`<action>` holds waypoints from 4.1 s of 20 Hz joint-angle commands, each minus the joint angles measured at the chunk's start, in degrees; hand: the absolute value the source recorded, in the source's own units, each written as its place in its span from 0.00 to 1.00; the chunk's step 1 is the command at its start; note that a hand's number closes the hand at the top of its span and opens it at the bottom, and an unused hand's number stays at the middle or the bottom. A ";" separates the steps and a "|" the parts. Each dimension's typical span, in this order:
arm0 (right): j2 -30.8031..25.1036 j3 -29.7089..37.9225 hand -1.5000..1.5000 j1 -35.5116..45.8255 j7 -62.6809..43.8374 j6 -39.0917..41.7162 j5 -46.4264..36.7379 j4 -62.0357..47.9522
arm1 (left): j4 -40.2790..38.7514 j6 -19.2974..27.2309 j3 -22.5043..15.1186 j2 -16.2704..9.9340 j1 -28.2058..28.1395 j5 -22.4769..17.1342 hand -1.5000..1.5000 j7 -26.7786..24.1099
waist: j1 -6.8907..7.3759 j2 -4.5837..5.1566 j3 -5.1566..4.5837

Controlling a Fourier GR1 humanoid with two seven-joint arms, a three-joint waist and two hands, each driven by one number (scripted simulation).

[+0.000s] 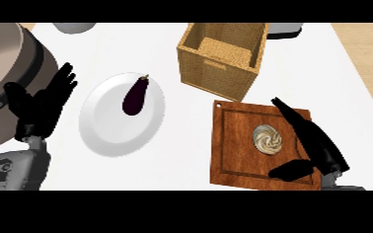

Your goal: Pick the cupcake from the cutting board and place it in the basket

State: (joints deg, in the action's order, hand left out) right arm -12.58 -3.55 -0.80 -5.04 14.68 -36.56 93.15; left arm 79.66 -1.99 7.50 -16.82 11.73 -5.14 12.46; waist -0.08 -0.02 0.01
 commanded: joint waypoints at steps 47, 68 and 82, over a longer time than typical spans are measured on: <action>12.57 -49.28 1.00 26.31 -42.53 -47.34 -9.89 -2.43 | -1.60 -3.48 -1.48 4.46 4.54 3.53 0.50 1.21 | 6.54 -0.23 -0.04; 12.55 -35.52 1.00 71.60 -74.74 -45.59 -15.36 -21.52 | -3.26 -3.62 -0.06 3.11 5.68 3.40 0.50 1.16 | 5.68 -0.07 -0.31; 12.55 -29.21 1.00 82.19 -75.36 -45.34 -17.12 -43.15 | -2.12 -2.49 1.29 2.75 4.03 3.31 0.50 1.07 | 3.03 0.05 -0.12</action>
State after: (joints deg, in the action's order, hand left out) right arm -0.64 -33.42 80.42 -69.15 -28.97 -52.82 53.68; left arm 76.17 -4.24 8.14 -13.44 17.03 -1.30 12.91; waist 3.70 0.13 -0.21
